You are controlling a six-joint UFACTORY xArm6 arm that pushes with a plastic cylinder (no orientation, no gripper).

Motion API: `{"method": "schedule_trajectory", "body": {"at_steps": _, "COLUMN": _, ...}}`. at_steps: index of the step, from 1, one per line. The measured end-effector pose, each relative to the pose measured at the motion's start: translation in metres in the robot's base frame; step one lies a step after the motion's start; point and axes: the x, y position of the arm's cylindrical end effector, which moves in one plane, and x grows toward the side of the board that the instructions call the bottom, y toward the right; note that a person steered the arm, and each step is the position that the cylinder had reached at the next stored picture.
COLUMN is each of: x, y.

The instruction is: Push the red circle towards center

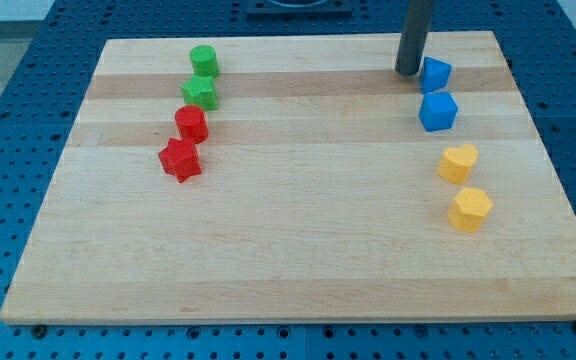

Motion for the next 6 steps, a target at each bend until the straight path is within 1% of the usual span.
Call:
{"method": "schedule_trajectory", "body": {"at_steps": 1, "x": -0.03, "y": 0.022}}
{"method": "schedule_trajectory", "body": {"at_steps": 2, "x": -0.013, "y": 0.039}}
{"method": "schedule_trajectory", "body": {"at_steps": 3, "x": 0.033, "y": 0.032}}
{"method": "schedule_trajectory", "body": {"at_steps": 4, "x": 0.021, "y": 0.008}}
{"method": "schedule_trajectory", "body": {"at_steps": 5, "x": -0.002, "y": 0.011}}
{"method": "schedule_trajectory", "body": {"at_steps": 6, "x": 0.006, "y": 0.025}}
